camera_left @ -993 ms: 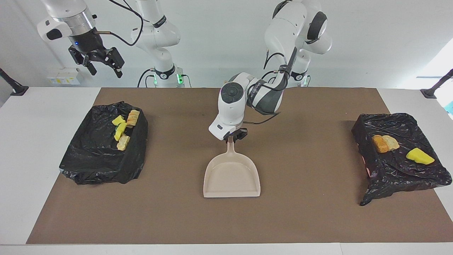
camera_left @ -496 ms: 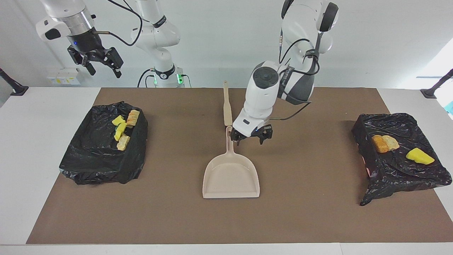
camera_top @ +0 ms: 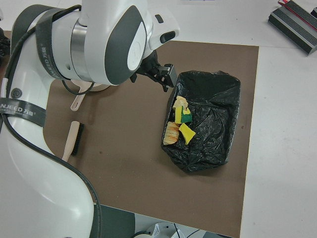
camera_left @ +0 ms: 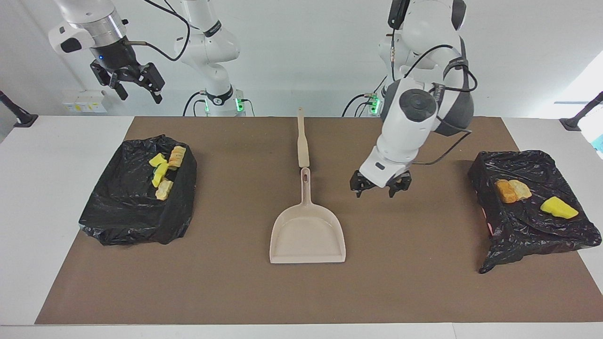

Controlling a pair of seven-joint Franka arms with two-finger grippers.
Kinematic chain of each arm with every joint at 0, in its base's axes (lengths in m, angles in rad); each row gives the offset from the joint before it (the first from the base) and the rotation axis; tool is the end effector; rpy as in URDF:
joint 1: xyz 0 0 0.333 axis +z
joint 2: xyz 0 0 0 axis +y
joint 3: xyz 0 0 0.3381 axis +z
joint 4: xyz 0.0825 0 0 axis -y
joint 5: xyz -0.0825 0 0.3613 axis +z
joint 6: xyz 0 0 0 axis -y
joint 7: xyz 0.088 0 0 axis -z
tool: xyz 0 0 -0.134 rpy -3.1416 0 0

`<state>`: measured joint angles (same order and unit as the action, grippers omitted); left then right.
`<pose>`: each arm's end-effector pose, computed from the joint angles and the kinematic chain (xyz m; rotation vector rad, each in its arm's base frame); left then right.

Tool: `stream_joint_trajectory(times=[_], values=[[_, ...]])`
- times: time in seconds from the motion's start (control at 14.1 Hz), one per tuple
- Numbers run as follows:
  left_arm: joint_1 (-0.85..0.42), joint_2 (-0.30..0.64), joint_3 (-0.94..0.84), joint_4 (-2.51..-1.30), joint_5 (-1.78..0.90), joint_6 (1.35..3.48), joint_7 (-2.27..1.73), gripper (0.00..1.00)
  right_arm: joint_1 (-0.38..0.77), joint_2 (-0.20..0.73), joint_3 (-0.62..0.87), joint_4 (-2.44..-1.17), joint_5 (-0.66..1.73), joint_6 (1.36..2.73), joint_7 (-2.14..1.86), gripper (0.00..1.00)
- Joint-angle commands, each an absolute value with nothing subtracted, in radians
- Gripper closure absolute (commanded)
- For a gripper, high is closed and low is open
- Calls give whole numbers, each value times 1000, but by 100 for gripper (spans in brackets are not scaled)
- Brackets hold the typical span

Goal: Sweep and dump trash in bin
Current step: 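Set the dustpan down beside the brush and open the left gripper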

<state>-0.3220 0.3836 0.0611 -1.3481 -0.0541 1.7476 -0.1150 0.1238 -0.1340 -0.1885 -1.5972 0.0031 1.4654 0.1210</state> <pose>0.6370 -0.1838 0.5070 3.1007 -0.2197 0.0165 0.4746 -0.0378 0.6649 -3.1004 0.2856 0.0015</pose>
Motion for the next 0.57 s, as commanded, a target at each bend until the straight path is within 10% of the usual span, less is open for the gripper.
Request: stream_joint_trajectory(times=[0.0, 0.5], values=[[-253, 313, 61, -1371, -54, 1697, 9, 0, 112, -149, -179, -1614, 5, 1488, 104, 0], [-131, 178, 63, -1453, -57, 1628, 150, 0, 117, -149, -179, -1615, 5, 1488, 100, 0]])
